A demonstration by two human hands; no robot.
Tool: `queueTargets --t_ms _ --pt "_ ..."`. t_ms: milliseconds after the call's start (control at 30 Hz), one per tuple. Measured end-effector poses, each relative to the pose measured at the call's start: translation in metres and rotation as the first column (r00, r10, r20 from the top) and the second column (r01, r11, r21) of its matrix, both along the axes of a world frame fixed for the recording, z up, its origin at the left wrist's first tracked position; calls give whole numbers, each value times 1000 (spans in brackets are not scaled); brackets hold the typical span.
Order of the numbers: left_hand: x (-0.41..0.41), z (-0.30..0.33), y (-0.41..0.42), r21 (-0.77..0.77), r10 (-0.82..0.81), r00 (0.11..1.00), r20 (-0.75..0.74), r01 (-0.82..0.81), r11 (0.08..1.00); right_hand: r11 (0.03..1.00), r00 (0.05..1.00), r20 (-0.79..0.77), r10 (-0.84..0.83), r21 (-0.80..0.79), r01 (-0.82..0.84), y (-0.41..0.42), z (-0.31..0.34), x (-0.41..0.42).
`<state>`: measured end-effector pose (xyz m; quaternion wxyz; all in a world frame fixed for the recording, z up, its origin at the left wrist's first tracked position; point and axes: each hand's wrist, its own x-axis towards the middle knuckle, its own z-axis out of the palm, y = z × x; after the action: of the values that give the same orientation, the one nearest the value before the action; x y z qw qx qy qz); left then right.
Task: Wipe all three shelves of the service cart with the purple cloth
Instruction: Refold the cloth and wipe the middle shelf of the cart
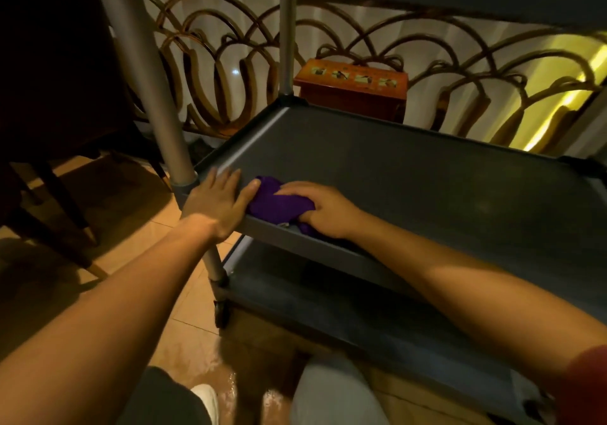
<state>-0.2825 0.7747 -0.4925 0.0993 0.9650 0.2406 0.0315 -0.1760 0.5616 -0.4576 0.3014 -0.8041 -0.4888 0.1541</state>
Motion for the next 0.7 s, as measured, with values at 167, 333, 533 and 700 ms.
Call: queueTargets --t_ms 167,333,533,700 --pt "5 2 -1 173 -29 987 -155 56 983 982 978 94 -186 -12 188 -121 -2 -20" --pt "9 13 -8 60 45 978 -205 -33 998 850 823 239 -515 20 526 -200 2 -18" --pt "55 17 -73 -82 -89 981 -171 76 994 838 771 404 -492 -22 546 -82 -6 -33" --pt "62 0 -65 2 -16 971 -239 17 1000 796 758 497 -422 -197 572 -129 -11 -15"
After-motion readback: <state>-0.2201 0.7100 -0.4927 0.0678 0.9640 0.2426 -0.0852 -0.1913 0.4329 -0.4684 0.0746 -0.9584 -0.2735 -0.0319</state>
